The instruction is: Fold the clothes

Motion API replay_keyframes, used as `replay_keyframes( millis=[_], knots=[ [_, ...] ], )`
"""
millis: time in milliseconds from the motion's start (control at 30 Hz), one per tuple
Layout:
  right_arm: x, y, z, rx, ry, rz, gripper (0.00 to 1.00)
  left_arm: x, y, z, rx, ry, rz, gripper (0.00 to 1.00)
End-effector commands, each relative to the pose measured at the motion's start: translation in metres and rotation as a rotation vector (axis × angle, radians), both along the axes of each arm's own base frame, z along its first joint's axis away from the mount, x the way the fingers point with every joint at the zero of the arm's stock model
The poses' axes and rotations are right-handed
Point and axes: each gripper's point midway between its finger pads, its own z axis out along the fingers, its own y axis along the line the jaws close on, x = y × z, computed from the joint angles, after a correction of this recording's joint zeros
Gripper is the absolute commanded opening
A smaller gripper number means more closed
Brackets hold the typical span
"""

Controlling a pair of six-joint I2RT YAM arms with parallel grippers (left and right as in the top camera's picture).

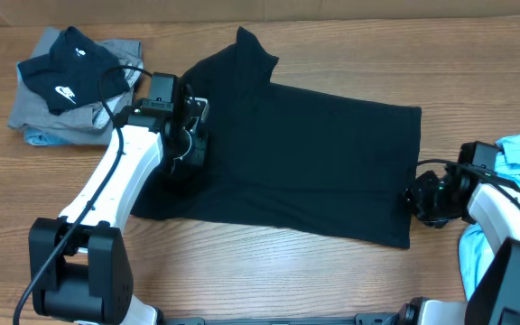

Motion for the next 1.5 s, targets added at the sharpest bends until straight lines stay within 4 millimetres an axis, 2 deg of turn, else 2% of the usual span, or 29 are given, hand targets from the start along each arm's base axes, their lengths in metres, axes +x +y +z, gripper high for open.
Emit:
replay_keyframes(
  millis=[0,100,167,267,333,367,500,600,833,1033,1100,1233,1367,1467],
  knots=[
    [0.017,0.014,0.008,0.035,-0.086,0.117,0.41,0.001,0.011,0.003,0.080,-0.014,0.003,0.47],
    [0.019,0.013,0.008,0.028,-0.094,0.118,0.41,-0.002,0.017,-0.001,0.112,-0.004,0.011,0.49],
    [0.020,0.013,0.008,0.027,-0.099,0.118,0.37,-0.006,0.018,-0.006,0.114,0.010,0.010,0.49],
    [0.018,0.014,0.008,0.030,-0.092,0.117,0.23,-0.012,0.018,-0.017,0.114,0.034,0.008,0.49],
    [0.017,0.013,0.008,0.029,-0.084,0.116,0.07,-0.017,0.018,-0.022,0.112,0.055,0.006,0.48],
    [0.017,0.012,0.008,0.029,-0.086,0.112,0.04,-0.018,0.018,-0.025,0.111,0.063,0.006,0.48],
    [0.019,0.004,0.013,0.027,-0.089,0.080,0.04,-0.018,0.018,-0.026,0.112,0.062,0.006,0.48],
    [0.021,-0.002,0.018,0.028,-0.086,0.060,0.04,-0.016,0.017,-0.026,0.109,0.051,0.006,0.52],
    [0.026,-0.004,0.025,0.029,-0.088,0.040,0.04,-0.017,0.007,-0.027,0.049,0.056,-0.003,0.55],
    [0.027,-0.005,0.027,0.029,-0.086,0.035,0.04,-0.024,0.011,-0.040,0.067,0.089,-0.001,0.53],
    [0.025,-0.004,0.026,0.032,-0.077,0.035,0.04,-0.031,0.013,-0.041,0.078,0.114,-0.010,0.44],
    [0.023,-0.004,0.026,0.034,-0.072,0.035,0.04,-0.043,0.016,-0.043,0.091,0.165,-0.024,0.35],
    [0.022,-0.003,0.026,0.036,-0.067,0.034,0.04,-0.059,0.018,-0.044,0.101,0.229,-0.045,0.07],
    [0.023,-0.003,0.026,0.035,-0.068,0.035,0.04,-0.070,0.012,-0.043,0.062,0.272,-0.053,0.04]
  ],
)
